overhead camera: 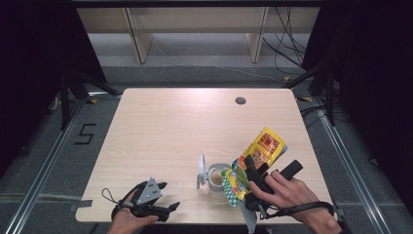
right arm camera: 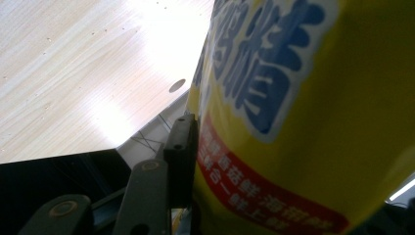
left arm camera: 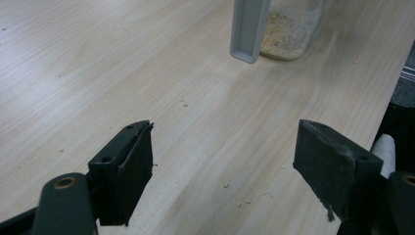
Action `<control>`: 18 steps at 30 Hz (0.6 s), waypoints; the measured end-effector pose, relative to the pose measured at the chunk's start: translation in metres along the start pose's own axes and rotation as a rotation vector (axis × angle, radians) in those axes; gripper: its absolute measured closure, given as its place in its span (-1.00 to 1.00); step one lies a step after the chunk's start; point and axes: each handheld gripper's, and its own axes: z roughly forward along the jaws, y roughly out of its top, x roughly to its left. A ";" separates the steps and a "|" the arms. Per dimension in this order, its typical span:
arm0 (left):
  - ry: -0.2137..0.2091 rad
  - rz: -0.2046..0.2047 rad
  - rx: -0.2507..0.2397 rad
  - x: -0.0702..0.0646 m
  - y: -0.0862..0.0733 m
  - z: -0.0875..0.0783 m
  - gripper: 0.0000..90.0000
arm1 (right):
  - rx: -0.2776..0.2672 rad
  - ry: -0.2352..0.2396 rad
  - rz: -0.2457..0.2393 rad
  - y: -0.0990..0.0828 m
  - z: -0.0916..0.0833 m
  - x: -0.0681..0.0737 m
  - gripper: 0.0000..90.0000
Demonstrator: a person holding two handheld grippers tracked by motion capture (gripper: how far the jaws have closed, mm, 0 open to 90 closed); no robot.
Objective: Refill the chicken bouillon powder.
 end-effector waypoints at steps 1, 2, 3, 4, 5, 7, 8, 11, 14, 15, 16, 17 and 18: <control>-0.001 -0.011 -0.009 -0.001 0.000 0.001 -0.52 | 0.001 0.002 -0.003 0.000 0.000 0.000 0.33; -0.001 -0.013 -0.011 -0.001 0.000 0.001 -0.52 | 0.002 0.002 -0.002 0.000 0.000 0.000 0.33; -0.001 -0.015 -0.012 -0.001 0.000 0.001 -0.52 | -0.007 -0.005 -0.011 0.000 0.000 -0.001 0.33; 0.000 -0.004 -0.003 0.000 0.000 0.000 -0.52 | -0.008 -0.005 -0.009 0.000 0.000 -0.001 0.33; 0.000 -0.002 -0.001 0.000 0.000 0.000 -0.52 | -0.006 -0.005 -0.005 0.000 0.000 -0.001 0.33; 0.000 -0.002 -0.002 0.000 0.000 0.000 -0.52 | -0.003 -0.003 -0.004 -0.001 0.000 -0.001 0.33; 0.000 -0.010 -0.009 -0.001 0.000 0.001 -0.52 | 0.002 0.000 0.002 -0.001 0.000 0.000 0.33; 0.000 -0.013 -0.012 -0.001 0.000 0.001 -0.52 | -0.008 -0.003 -0.010 -0.001 0.000 -0.001 0.34; 0.000 -0.001 -0.001 0.000 0.000 0.000 -0.52 | -0.007 -0.002 -0.006 0.000 0.000 -0.001 0.34; 0.000 -0.002 -0.002 0.000 0.000 0.000 -0.52 | -0.004 0.001 -0.002 0.000 0.000 0.000 0.34; 0.000 -0.010 -0.008 -0.001 0.000 0.001 -0.52 | 0.000 0.001 0.002 -0.001 0.000 0.000 0.34; 0.002 0.000 0.000 0.000 0.000 0.000 -0.52 | 0.001 0.002 0.001 -0.001 0.000 0.000 0.34; 0.001 -0.008 -0.007 -0.001 0.000 0.000 -0.52 | 0.002 0.003 0.000 -0.001 0.000 0.000 0.34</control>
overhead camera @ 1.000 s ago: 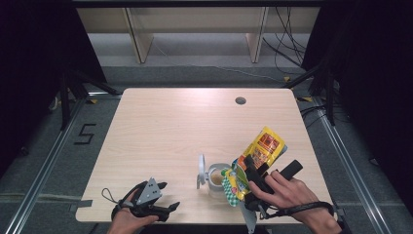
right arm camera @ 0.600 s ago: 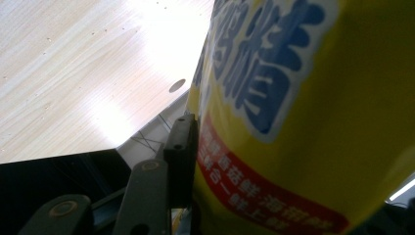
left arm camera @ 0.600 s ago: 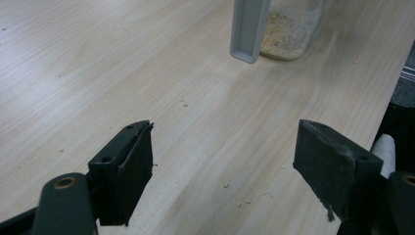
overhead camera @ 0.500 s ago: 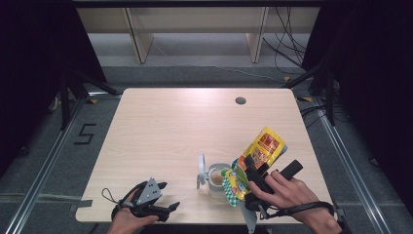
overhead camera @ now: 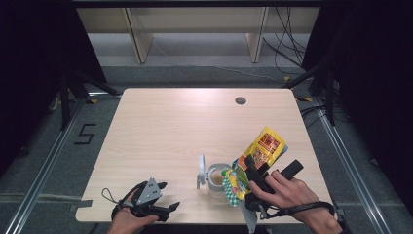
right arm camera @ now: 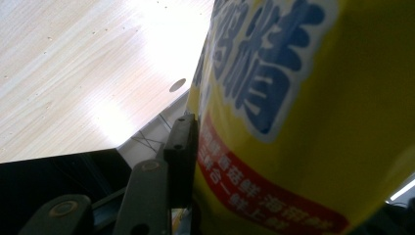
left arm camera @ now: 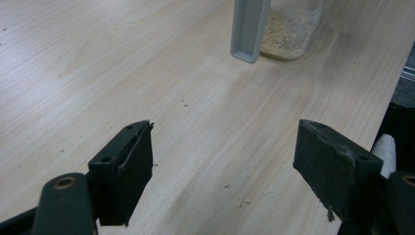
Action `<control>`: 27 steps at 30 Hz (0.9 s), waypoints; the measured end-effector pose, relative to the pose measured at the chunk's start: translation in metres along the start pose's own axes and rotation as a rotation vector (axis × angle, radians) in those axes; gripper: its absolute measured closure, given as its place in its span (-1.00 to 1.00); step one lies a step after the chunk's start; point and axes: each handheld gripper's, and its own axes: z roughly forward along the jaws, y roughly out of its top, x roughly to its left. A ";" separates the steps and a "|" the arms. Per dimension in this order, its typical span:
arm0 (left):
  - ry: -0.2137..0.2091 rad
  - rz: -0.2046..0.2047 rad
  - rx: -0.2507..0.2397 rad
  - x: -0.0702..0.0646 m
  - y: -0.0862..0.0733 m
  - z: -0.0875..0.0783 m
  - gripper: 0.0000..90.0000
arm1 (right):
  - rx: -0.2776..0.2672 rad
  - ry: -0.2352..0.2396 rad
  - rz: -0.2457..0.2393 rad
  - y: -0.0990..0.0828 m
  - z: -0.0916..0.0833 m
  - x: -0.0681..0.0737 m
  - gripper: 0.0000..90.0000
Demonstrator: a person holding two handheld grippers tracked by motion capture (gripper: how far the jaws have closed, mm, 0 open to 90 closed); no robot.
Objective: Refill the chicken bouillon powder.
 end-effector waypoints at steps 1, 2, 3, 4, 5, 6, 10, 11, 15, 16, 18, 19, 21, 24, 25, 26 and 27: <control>0.000 -0.004 -0.004 0.000 0.000 0.000 -0.52 | 0.001 -0.002 0.002 0.000 0.000 0.000 0.34; 0.000 -0.006 -0.006 0.000 0.000 0.000 -0.52 | 0.001 -0.002 0.002 0.000 0.000 0.000 0.34; 0.000 -0.005 -0.005 0.000 0.000 0.000 -0.52 | 0.001 0.000 0.000 0.000 0.000 0.000 0.34; 0.000 -0.004 -0.005 0.000 0.000 0.000 -0.52 | 0.001 -0.002 0.000 0.000 0.000 0.000 0.34; 0.000 -0.005 -0.005 0.000 0.000 0.000 -0.52 | 0.001 -0.002 -0.002 0.000 0.000 0.000 0.34; 0.000 -0.004 -0.005 0.000 0.000 0.000 -0.52 | 0.001 -0.001 -0.003 0.000 0.000 -0.001 0.34; -0.003 -0.007 -0.002 0.000 0.000 0.000 -0.52 | -0.003 0.000 -0.005 0.000 0.000 0.000 0.34; -0.003 -0.007 -0.001 0.000 0.000 0.000 -0.52 | -0.010 -0.006 -0.015 0.000 0.001 -0.001 0.34; 0.000 -0.008 -0.006 0.000 0.000 0.000 -0.52 | -0.010 -0.005 -0.008 0.001 0.001 0.000 0.34; 0.002 -0.004 -0.006 0.000 0.000 0.000 -0.52 | -0.010 -0.004 -0.010 0.001 0.001 -0.001 0.34; -0.002 -0.007 -0.004 0.000 0.000 0.000 -0.52 | -0.003 -0.001 -0.002 0.000 0.000 0.000 0.34; -0.003 -0.007 -0.003 0.000 0.000 0.000 -0.52 | -0.002 0.000 -0.004 0.000 0.000 0.000 0.34; -0.003 -0.007 -0.004 0.000 0.000 0.000 -0.52 | -0.001 -0.001 -0.003 -0.001 0.000 0.000 0.34; -0.002 -0.006 -0.004 0.000 0.000 0.000 -0.52 | -0.002 -0.004 -0.005 -0.001 0.000 -0.001 0.34; -0.002 -0.005 -0.004 0.000 0.000 0.000 -0.52 | -0.002 -0.003 -0.005 -0.001 0.000 -0.001 0.34; -0.001 -0.006 -0.004 0.000 0.000 0.000 -0.52 | -0.003 -0.003 -0.004 0.000 0.000 -0.001 0.34; 0.001 -0.003 -0.004 0.000 0.000 0.000 -0.52 | -0.004 -0.002 -0.002 0.000 0.000 -0.001 0.34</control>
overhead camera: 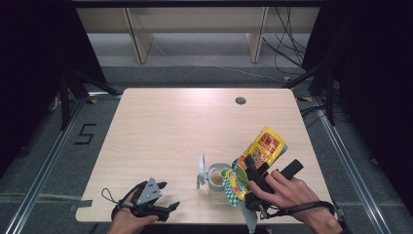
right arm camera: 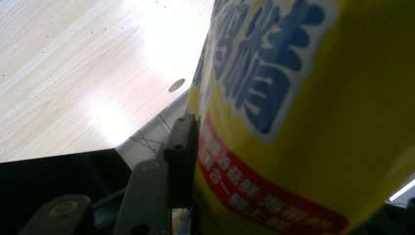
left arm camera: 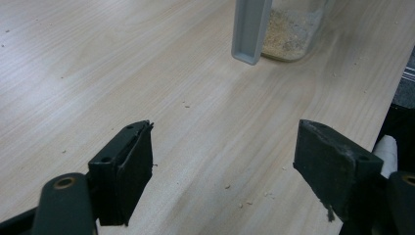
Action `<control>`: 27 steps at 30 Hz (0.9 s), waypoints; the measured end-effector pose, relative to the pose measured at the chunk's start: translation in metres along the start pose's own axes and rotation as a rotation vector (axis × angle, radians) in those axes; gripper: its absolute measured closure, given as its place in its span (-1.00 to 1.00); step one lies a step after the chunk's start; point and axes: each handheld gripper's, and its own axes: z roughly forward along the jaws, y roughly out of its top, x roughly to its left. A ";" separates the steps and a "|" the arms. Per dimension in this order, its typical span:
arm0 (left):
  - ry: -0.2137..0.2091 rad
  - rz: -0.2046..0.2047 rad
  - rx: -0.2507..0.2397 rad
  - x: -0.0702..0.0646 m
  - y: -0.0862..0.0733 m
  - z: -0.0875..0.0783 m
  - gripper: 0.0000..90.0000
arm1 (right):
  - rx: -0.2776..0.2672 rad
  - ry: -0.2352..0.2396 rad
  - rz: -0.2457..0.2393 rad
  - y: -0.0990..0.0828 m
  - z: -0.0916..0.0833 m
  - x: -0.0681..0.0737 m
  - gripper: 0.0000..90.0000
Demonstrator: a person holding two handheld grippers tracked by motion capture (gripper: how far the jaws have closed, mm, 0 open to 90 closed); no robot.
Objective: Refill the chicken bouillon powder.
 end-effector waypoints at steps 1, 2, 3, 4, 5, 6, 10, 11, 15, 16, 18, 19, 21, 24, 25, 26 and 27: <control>0.000 0.000 0.000 0.000 0.000 0.000 -0.52 | -0.001 0.001 -0.001 0.000 0.000 0.000 0.34; 0.000 0.002 0.000 0.000 0.000 0.000 -0.52 | 0.000 0.001 -0.002 0.000 0.000 0.000 0.34; -0.001 0.000 0.000 0.000 0.000 0.000 -0.52 | 0.000 -0.001 -0.003 0.000 0.000 0.000 0.34; 0.000 0.001 0.000 0.000 0.000 0.000 -0.52 | -0.001 0.000 -0.004 0.000 0.000 0.000 0.34; -0.002 -0.003 0.000 0.000 0.000 0.000 -0.52 | -0.002 0.000 -0.003 0.000 0.000 0.000 0.34; 0.000 0.002 0.000 0.000 0.000 0.000 -0.52 | -0.003 -0.001 -0.002 0.000 0.000 0.000 0.34; 0.001 0.002 0.000 0.000 0.000 0.000 -0.52 | -0.002 0.000 -0.004 0.000 0.000 0.000 0.34; 0.000 0.000 0.000 0.000 0.000 0.000 -0.52 | -0.003 0.001 -0.005 0.000 0.000 0.000 0.34; -0.001 -0.003 0.000 0.000 0.000 0.000 -0.52 | -0.004 0.003 -0.004 0.000 0.000 0.000 0.34; -0.001 -0.003 -0.001 0.000 0.000 0.000 -0.52 | -0.004 0.002 -0.005 0.000 0.000 0.000 0.34; 0.001 0.002 0.000 0.000 0.000 0.000 -0.52 | -0.004 0.003 -0.001 0.000 0.000 0.000 0.34; 0.000 0.000 0.000 0.000 0.000 0.000 -0.52 | -0.005 0.002 -0.003 0.000 0.000 0.000 0.34; -0.001 -0.004 -0.001 0.000 0.000 0.000 -0.52 | -0.003 0.003 -0.004 0.000 0.000 0.000 0.34; 0.002 0.002 -0.001 0.000 0.000 0.000 -0.52 | -0.001 0.003 -0.004 -0.001 0.000 0.000 0.34; 0.002 0.001 -0.001 0.000 0.000 0.000 -0.52 | -0.001 0.003 -0.003 -0.001 0.000 0.000 0.34; 0.002 0.002 -0.001 0.000 0.000 0.000 -0.52 | -0.002 0.003 -0.002 -0.001 0.000 0.000 0.34; 0.002 0.001 -0.001 0.000 0.000 0.000 -0.52 | -0.003 0.004 -0.002 -0.001 0.000 0.000 0.34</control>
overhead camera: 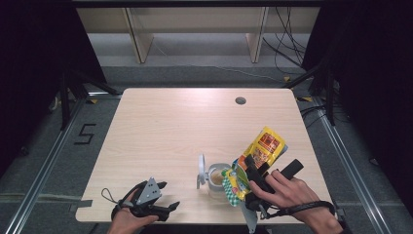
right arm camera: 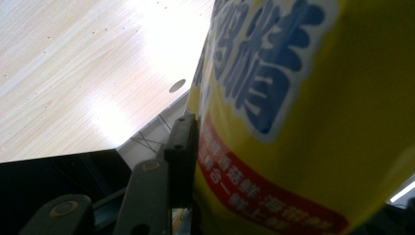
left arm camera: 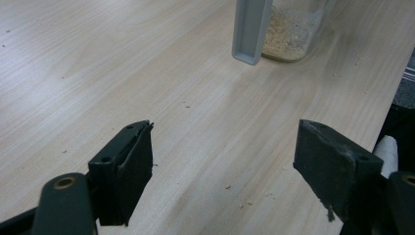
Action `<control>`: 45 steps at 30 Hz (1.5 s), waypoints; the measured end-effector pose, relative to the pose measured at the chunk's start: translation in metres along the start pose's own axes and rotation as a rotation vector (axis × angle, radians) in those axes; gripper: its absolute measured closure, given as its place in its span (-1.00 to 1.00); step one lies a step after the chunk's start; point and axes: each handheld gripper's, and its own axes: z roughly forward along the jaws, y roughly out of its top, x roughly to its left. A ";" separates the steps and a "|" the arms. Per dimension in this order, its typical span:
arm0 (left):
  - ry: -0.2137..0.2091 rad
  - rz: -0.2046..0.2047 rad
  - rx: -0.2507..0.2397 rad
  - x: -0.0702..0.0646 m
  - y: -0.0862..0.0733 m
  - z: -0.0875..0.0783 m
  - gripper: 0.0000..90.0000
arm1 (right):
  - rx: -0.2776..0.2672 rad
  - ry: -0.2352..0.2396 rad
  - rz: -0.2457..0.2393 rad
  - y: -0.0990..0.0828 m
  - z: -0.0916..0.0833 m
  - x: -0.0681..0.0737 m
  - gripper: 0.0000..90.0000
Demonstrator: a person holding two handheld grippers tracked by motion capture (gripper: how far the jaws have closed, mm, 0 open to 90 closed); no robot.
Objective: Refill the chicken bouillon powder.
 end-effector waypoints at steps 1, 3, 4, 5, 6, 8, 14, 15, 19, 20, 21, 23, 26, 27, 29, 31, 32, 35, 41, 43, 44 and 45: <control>0.000 0.001 0.000 0.000 0.000 0.000 -0.52 | -0.001 -0.001 -0.001 0.000 0.000 0.000 0.34; 0.000 0.000 0.000 0.000 0.000 0.000 -0.52 | -0.001 0.000 -0.002 0.000 0.000 0.000 0.34; -0.004 -0.004 -0.004 0.000 0.000 0.000 -0.52 | -0.002 0.000 -0.002 0.000 0.000 0.000 0.34; -0.004 -0.004 -0.004 0.000 0.000 0.000 -0.52 | -0.002 -0.002 0.001 0.000 0.000 0.000 0.34; -0.002 -0.001 -0.001 0.000 0.000 0.000 -0.52 | -0.002 -0.001 0.002 0.000 0.000 0.000 0.34; -0.004 -0.004 -0.004 0.000 0.000 0.000 -0.52 | 0.006 0.000 0.003 0.000 0.000 0.000 0.34; -0.003 -0.002 -0.002 0.000 0.000 0.000 -0.52 | -0.002 -0.002 0.000 0.000 0.000 -0.001 0.34; -0.003 -0.002 -0.003 0.000 0.000 0.000 -0.52 | -0.002 -0.001 0.003 0.000 0.000 0.000 0.34; -0.003 -0.002 -0.002 0.000 0.000 0.000 -0.52 | -0.002 0.000 -0.004 0.000 0.000 0.000 0.34; -0.003 -0.002 -0.003 0.000 0.000 0.000 -0.52 | -0.002 0.000 -0.003 0.000 0.000 0.000 0.34; -0.002 0.001 -0.002 0.000 0.000 0.000 -0.52 | 0.003 0.002 0.003 0.000 0.000 0.000 0.34; 0.001 -0.001 -0.006 0.000 0.000 0.000 -0.52 | 0.003 0.003 0.002 -0.001 0.000 0.000 0.34; -0.004 -0.002 -0.002 0.000 0.000 0.000 -0.52 | 0.003 0.004 0.002 -0.001 0.000 0.000 0.34; -0.002 -0.002 -0.003 0.000 0.000 0.000 -0.52 | 0.002 0.003 0.003 -0.001 0.000 0.001 0.34; -0.002 -0.002 -0.002 0.000 0.000 0.000 -0.52 | 0.002 0.004 0.002 -0.001 0.000 0.000 0.34; -0.002 -0.002 -0.003 0.000 0.000 0.000 -0.52 | 0.001 0.004 0.001 0.000 0.000 0.001 0.34; -0.003 -0.003 -0.003 0.000 0.000 0.000 -0.52 | 0.002 0.005 0.000 0.000 0.000 0.001 0.34; -0.003 -0.002 -0.003 0.000 0.000 0.000 -0.52 | 0.000 0.005 0.000 -0.001 0.000 0.001 0.34; -0.001 0.000 -0.001 0.000 0.000 0.000 -0.52 | -0.002 0.006 -0.004 -0.001 0.001 0.001 0.34; -0.001 0.000 -0.001 0.000 0.000 0.000 -0.52 | -0.001 0.004 -0.001 0.000 0.001 0.002 0.34; -0.003 -0.002 -0.003 0.000 0.000 0.000 -0.52 | 0.000 0.004 -0.008 0.000 0.001 0.002 0.34; -0.004 -0.003 -0.003 0.000 0.000 0.000 -0.52 | 0.002 0.004 -0.015 0.000 0.001 0.001 0.34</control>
